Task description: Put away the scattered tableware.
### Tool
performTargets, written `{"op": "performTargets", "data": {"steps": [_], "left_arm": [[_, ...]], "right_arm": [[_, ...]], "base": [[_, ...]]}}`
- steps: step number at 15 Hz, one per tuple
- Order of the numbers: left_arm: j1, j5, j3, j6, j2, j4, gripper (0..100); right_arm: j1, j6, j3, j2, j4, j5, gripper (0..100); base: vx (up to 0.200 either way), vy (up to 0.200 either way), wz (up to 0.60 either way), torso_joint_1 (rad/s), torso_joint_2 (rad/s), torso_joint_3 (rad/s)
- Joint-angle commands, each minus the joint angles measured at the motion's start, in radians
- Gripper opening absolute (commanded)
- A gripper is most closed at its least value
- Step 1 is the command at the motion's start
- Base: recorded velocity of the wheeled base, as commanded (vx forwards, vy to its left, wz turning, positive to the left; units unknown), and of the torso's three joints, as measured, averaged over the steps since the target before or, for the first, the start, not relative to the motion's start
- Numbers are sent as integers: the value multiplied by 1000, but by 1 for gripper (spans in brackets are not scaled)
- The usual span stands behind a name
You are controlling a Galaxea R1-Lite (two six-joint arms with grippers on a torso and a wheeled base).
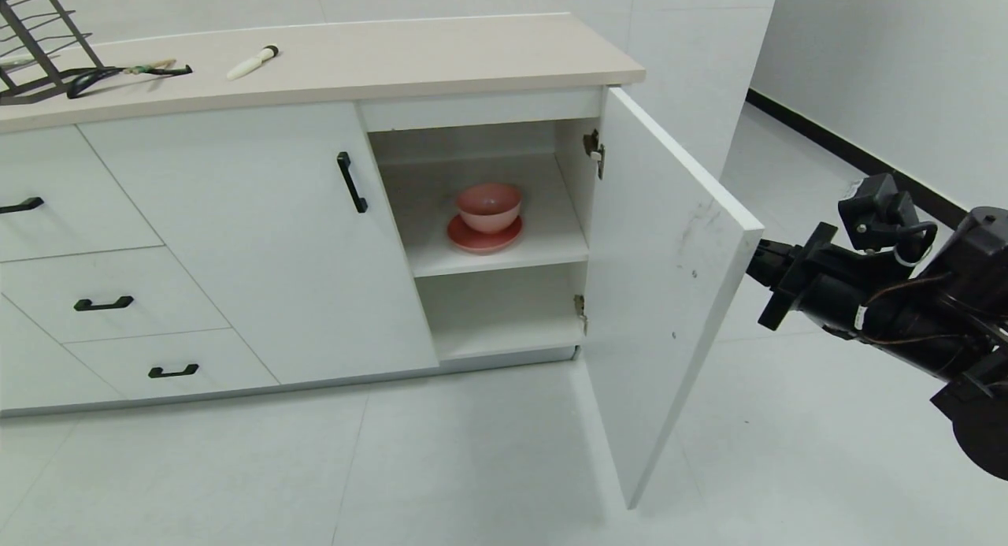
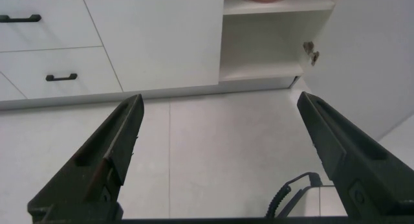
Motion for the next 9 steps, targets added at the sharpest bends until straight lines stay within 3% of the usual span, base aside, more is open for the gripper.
{"op": "performTargets", "data": {"steps": [1, 9], "left_arm": [[0, 0, 0, -1, 0, -1, 100], [0, 0, 0, -1, 0, -1, 100]], "right_arm": [[16, 0, -23, 20, 0, -1, 0], [126, 0, -133, 102, -6, -1, 0]], "base": [[0, 0, 0, 0, 0, 0], [0, 0, 0, 0, 0, 0]]}}
